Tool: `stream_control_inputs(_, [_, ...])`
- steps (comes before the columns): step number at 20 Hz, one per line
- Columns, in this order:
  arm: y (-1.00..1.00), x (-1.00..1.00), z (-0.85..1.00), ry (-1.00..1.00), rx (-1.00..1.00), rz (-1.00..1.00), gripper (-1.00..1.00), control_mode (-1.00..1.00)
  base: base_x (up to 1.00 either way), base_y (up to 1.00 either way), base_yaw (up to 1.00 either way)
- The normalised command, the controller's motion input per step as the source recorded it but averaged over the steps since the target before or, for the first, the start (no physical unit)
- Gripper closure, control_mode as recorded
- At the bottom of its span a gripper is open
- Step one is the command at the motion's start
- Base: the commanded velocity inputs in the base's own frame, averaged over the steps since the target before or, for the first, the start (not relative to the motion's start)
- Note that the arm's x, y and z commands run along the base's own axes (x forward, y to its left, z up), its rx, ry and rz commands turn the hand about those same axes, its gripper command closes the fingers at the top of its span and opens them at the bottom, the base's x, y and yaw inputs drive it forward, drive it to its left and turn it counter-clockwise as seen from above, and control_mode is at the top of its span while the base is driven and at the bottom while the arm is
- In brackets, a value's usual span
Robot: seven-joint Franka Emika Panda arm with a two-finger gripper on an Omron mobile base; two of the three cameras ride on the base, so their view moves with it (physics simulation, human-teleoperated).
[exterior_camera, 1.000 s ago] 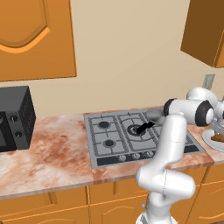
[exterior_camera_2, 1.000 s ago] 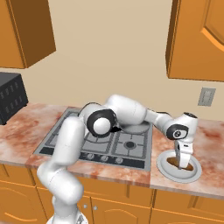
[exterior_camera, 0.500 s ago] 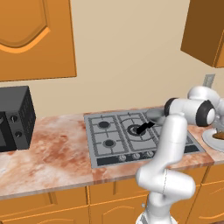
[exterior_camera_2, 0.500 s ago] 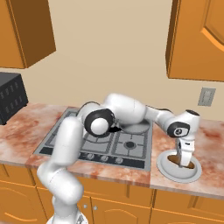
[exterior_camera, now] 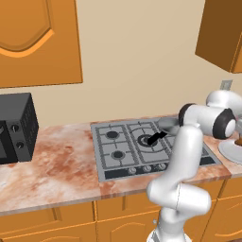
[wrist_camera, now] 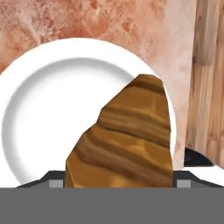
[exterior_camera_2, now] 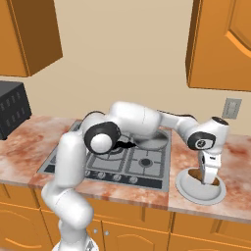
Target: Pick the croissant and place it on the pan. Then turn on the stove to warm the croissant.
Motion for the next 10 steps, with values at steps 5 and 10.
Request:
stream_control_inputs(5, [0.36,-0.14,0.45,0.00,0.00,0.00,1.00,-1.00,0.00,0.00,0.00])
stream_control_inputs(10, [0.41,-0.16,0.41,-0.03,0.00,0.01,1.00,-1.00,0.00,0.00,0.00])
